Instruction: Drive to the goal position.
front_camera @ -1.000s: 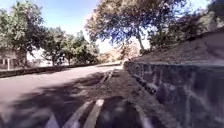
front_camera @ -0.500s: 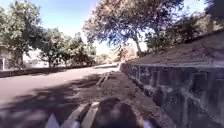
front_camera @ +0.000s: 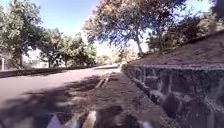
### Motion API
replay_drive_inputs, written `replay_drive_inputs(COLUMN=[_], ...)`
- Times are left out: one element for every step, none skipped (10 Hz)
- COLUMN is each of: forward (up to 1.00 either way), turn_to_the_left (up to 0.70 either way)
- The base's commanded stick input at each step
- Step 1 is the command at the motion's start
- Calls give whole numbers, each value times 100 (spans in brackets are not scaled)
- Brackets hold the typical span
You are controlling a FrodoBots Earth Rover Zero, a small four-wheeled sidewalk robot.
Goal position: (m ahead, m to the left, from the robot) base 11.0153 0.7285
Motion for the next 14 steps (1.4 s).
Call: replay_drive_inputs(forward=[85,85,85,30,30,30,100,100,100,100,100,100,100,100], turn_to_the_left=[1,0,0,0,0,0,0,0,0,0,0,0,0,0])
